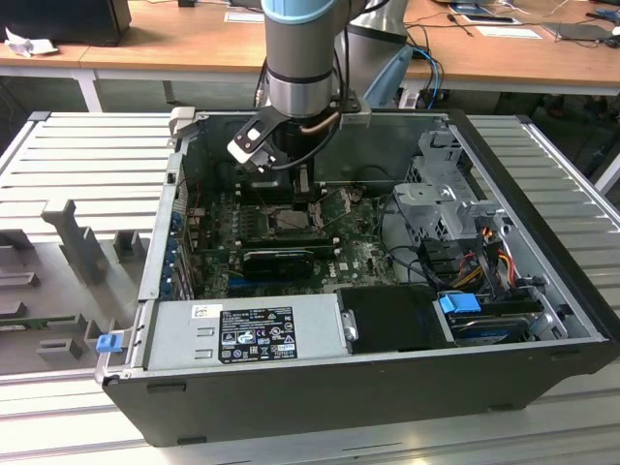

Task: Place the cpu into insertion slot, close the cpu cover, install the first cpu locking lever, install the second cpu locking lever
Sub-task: 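Close the cpu cover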

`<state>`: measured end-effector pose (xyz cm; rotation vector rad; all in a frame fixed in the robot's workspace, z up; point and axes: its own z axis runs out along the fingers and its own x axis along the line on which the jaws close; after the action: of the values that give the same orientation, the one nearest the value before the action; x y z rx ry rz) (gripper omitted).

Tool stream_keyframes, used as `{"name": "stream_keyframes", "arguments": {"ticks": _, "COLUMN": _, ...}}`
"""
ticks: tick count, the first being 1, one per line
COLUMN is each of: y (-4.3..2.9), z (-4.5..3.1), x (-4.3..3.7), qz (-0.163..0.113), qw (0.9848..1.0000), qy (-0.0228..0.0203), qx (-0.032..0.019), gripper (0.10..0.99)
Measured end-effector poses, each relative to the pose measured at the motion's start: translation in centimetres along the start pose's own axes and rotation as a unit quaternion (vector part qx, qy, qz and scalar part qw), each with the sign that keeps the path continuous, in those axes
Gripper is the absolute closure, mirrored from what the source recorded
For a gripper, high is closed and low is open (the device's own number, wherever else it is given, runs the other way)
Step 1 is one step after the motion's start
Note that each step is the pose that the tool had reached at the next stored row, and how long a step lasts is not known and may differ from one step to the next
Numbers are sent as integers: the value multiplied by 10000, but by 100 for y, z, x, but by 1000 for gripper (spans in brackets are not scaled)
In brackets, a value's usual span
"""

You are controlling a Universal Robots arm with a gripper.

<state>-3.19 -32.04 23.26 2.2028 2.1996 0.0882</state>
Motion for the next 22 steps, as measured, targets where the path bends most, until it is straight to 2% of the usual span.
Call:
{"name": "stream_keyframes", "arguments": {"ticks": 3, "y": 4, "z": -64, "x": 1, "qz": 0, "qw": 10000, "qy": 0, "qx": 0, "gripper": 980}}
{"name": "stream_keyframes", "arguments": {"ticks": 4, "y": 66, "z": -74, "x": 2, "qz": 0, "qw": 10000, "qy": 1, "qx": 18, "gripper": 980}}
{"name": "stream_keyframes", "arguments": {"ticks": 5, "y": 85, "z": -76, "x": 1, "qz": -1, "qw": 10000, "qy": -1, "qx": 25, "gripper": 980}}
{"name": "stream_keyframes", "arguments": {"ticks": 12, "y": 98, "z": -171, "x": 4, "qz": 0, "qw": 10000, "qy": 0, "qx": 29, "gripper": 980}}
{"name": "stream_keyframes", "arguments": {"ticks": 17, "y": 105, "z": -277, "x": 6, "qz": 1, "qw": 10000, "qy": 0, "qx": 29, "gripper": 980}}
{"name": "stream_keyframes", "arguments": {"ticks": 20, "y": 120, "z": -385, "x": 8, "qz": 0, "qw": 10000, "qy": 0, "qx": 30, "gripper": 980}}
{"name": "stream_keyframes", "arguments": {"ticks": 22, "y": 168, "z": -418, "x": 9, "qz": 1, "qw": 10000, "qy": 0, "qx": 44, "gripper": 980}}
